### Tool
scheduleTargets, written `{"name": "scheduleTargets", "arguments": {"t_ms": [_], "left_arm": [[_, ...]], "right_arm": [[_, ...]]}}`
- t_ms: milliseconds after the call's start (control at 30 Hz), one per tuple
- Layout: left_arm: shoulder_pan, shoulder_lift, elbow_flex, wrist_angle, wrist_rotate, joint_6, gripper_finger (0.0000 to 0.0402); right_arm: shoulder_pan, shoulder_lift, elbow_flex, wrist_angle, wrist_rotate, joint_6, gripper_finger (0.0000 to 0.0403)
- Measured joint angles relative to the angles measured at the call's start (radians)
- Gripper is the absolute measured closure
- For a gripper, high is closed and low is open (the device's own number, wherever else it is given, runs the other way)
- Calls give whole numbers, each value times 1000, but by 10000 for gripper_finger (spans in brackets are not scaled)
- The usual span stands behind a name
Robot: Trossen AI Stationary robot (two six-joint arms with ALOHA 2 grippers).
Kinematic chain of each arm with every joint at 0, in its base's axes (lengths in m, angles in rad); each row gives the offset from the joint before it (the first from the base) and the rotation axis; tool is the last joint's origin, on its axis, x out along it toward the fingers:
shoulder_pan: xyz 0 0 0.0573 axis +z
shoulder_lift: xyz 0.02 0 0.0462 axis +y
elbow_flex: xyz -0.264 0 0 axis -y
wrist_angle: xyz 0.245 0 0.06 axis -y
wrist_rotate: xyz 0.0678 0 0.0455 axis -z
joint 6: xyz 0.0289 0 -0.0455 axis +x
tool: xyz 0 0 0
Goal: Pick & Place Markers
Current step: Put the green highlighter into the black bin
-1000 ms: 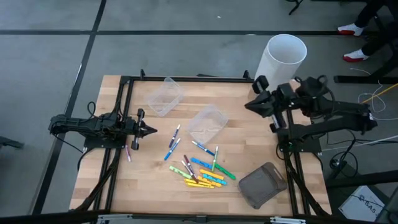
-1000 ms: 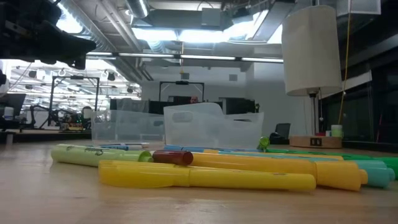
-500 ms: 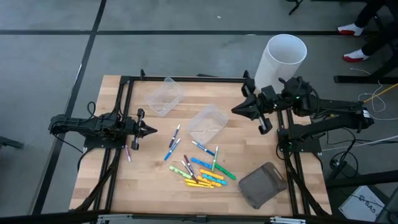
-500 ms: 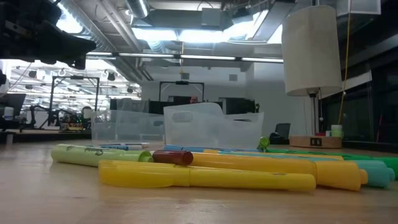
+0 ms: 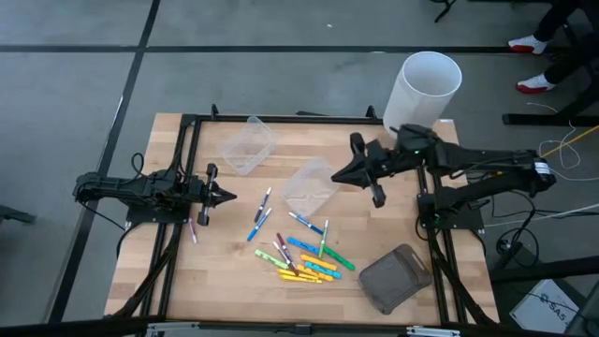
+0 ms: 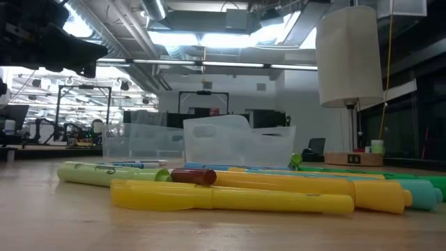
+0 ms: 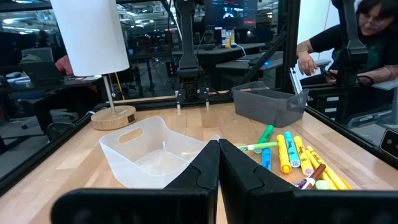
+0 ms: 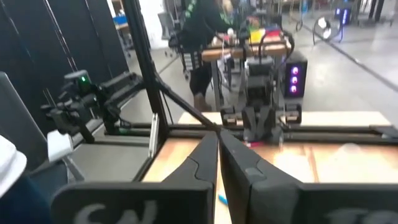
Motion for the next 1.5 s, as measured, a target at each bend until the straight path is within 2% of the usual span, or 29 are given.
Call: {"name": "scheduleTargets", "arguments": {"t_ms": [600,700,800,1067,1500], "left_arm": [[0,0,0,0,0,0,398],[0,0,0,0,0,0,398],[0,0,0,0,0,0,398],[0,0,0,0,0,0,398],[0,0,0,0,0,0,398]], "right_arm": [[4,135,0,-43,-1,0,384],[4,150,0,-66,-27,17,384],[4,169,25,-135,-53,26,384],[63,221,179,-474,-44,-33,384],[160,281,215,-581,-44,-27,384]]}}
